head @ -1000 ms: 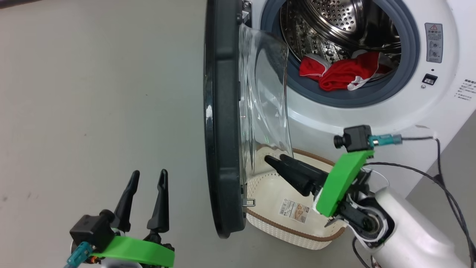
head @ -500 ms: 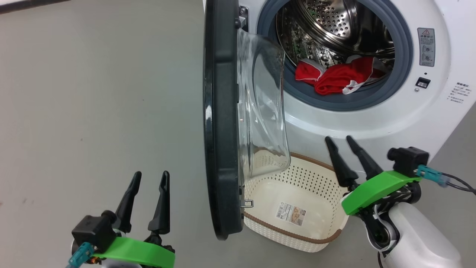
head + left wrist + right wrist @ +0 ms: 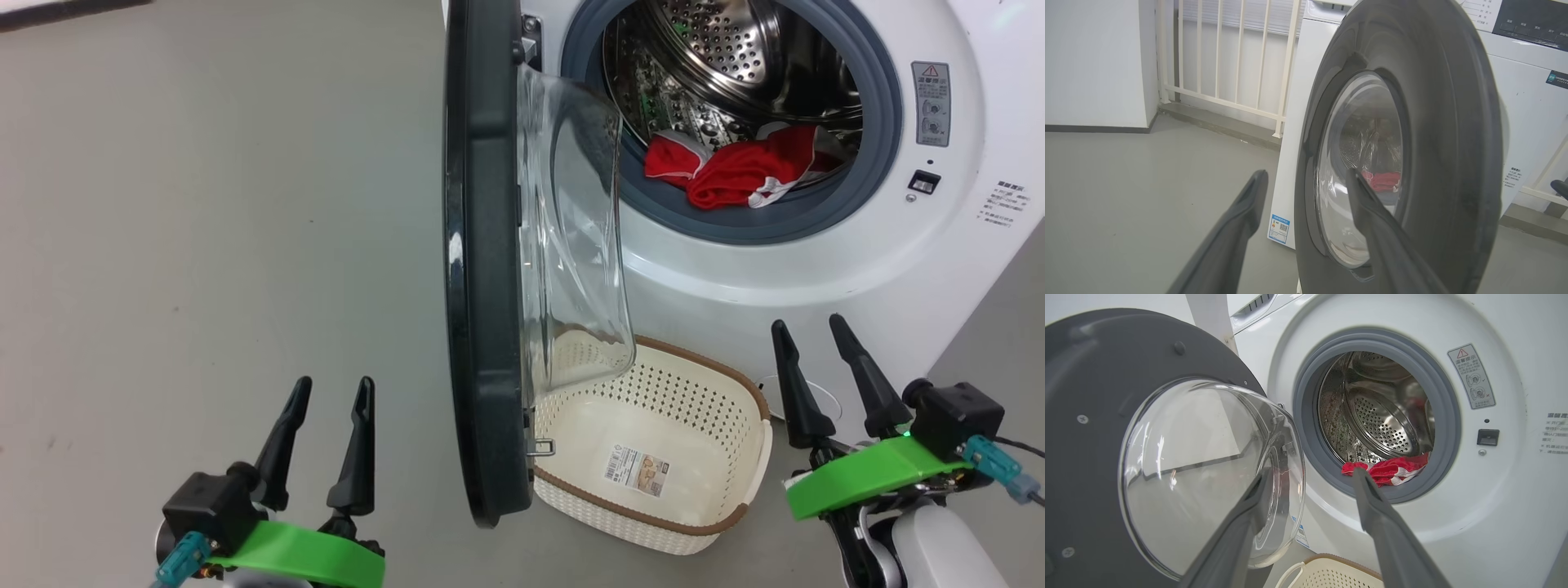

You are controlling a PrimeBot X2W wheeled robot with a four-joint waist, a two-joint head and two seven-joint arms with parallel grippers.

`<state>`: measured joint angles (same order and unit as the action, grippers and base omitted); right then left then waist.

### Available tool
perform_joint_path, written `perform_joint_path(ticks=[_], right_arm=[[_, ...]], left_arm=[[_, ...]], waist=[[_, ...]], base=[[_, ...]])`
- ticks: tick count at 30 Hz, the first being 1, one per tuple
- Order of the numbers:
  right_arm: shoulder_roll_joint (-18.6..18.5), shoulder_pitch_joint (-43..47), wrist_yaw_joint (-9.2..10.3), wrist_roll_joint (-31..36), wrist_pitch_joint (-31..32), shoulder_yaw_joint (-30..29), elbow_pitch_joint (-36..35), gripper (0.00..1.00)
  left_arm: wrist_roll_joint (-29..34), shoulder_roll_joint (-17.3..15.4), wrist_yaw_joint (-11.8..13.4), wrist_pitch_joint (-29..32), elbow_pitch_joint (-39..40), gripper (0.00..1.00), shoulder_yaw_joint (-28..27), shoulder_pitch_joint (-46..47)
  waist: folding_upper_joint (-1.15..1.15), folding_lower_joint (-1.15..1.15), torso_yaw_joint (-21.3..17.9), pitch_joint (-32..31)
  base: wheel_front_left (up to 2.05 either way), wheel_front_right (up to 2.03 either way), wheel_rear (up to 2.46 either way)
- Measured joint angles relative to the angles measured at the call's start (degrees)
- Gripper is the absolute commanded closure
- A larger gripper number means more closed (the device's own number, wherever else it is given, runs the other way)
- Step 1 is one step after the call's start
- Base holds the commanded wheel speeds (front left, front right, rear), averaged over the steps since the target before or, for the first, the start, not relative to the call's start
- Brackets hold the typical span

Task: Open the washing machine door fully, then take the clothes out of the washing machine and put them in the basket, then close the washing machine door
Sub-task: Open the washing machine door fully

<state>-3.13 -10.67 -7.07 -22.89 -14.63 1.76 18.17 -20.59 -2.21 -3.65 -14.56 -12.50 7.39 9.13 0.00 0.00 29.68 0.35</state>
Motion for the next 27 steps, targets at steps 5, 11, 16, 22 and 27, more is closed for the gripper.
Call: perform_joint_path(ticks=[5, 11, 16, 22, 27], right_arm=[[0.1, 2.2, 0.00, 2.9, 0.0, 0.3, -1.5, 0.00], [0.2, 3.5, 0.00, 2.4, 0.0, 1.0, -1.5, 0.00], [0.2, 3.5, 0.00, 1.6, 0.0, 2.5, -1.5, 0.00], [0.2, 3.5, 0.00, 1.3, 0.0, 2.7, -1.4, 0.00], [0.2, 3.5, 0.00, 1.1, 0.0, 3.0, -1.1, 0.00]], left_arm=[[1.1, 0.0, -0.4, 0.0, -0.1, 0.00, 0.0, 0.0], [1.9, 0.0, -0.4, 0.0, -0.4, 0.00, 0.0, 0.0], [1.9, 0.0, -0.4, 0.0, -0.6, 0.00, 0.0, 0.0], [1.9, 0.0, -0.4, 0.0, -0.7, 0.00, -0.1, 0.0], [1.9, 0.0, -0.4, 0.0, -0.7, 0.00, -0.1, 0.0]], waist=[[0.00, 0.00, -0.1, -0.2], [0.00, 0.00, -0.2, -0.6], [0.00, 0.00, -0.3, -0.8], [0.00, 0.00, -0.4, -0.9], [0.00, 0.00, -0.4, -0.9]], base=[[0.00, 0.00, 0.00], [0.00, 0.00, 0.00], [0.00, 0.00, 0.00], [0.00, 0.00, 0.00], [0.00, 0.00, 0.00]])
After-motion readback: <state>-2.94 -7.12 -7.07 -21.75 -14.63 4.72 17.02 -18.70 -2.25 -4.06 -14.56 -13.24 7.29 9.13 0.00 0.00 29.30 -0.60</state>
